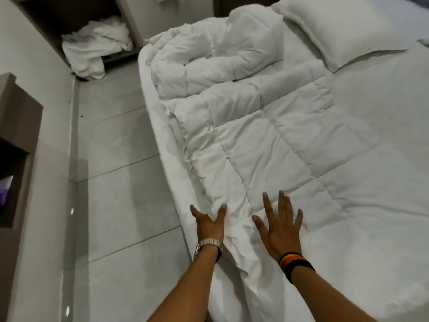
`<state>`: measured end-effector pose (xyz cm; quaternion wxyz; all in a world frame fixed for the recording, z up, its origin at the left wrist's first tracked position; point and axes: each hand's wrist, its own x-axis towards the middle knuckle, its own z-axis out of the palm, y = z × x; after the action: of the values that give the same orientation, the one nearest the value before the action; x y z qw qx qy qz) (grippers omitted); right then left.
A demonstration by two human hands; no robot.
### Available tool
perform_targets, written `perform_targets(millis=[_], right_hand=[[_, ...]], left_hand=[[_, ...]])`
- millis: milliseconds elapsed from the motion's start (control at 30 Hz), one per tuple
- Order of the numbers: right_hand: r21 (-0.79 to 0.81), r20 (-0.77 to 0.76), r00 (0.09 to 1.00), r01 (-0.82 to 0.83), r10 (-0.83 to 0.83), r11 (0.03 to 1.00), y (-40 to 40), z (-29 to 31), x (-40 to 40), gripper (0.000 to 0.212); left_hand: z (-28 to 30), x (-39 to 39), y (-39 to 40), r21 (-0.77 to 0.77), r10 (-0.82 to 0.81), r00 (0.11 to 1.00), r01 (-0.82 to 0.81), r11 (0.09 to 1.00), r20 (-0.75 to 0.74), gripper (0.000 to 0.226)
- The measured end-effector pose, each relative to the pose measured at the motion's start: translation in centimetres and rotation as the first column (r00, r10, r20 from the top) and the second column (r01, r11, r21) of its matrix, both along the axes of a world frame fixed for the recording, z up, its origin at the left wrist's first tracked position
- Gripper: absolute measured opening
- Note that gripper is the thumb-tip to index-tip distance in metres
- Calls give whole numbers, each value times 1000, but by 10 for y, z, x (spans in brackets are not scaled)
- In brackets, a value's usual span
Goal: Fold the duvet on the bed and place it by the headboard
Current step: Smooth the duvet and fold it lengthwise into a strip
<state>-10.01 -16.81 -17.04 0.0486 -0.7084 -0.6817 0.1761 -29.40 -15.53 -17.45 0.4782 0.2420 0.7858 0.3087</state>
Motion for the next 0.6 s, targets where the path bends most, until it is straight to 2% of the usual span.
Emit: perform_targets(millis=[133, 233, 333, 400, 500, 600], right_hand=[[95, -12, 999, 47, -46, 994, 66, 14, -37, 75], [126, 17, 996, 79, -82, 989, 115, -2, -70, 72], [29, 78, 984, 161, -163, 987, 149, -39, -98, 75], [-30, 139, 974, 182, -176, 983, 150, -63, -115, 77], [-30, 143, 964, 232, -226, 972, 141, -83, -140, 74], [-22, 145, 965, 222, -217, 975, 132, -77, -143, 73]], left_hand=[[16, -43, 81, 64, 79, 995, -82, 995, 57, 134], [13, -65, 162, 63, 77, 994, -82, 995, 73, 143], [-6, -73, 233, -45, 49, 999, -48, 998, 18, 158], [-20, -68, 253, -73, 27, 999, -28, 997, -18, 165], [-37, -59, 258, -29, -31, 996, 33, 999, 78, 155], [-40, -84, 239, -10, 28, 995, -27, 1000, 91, 132]])
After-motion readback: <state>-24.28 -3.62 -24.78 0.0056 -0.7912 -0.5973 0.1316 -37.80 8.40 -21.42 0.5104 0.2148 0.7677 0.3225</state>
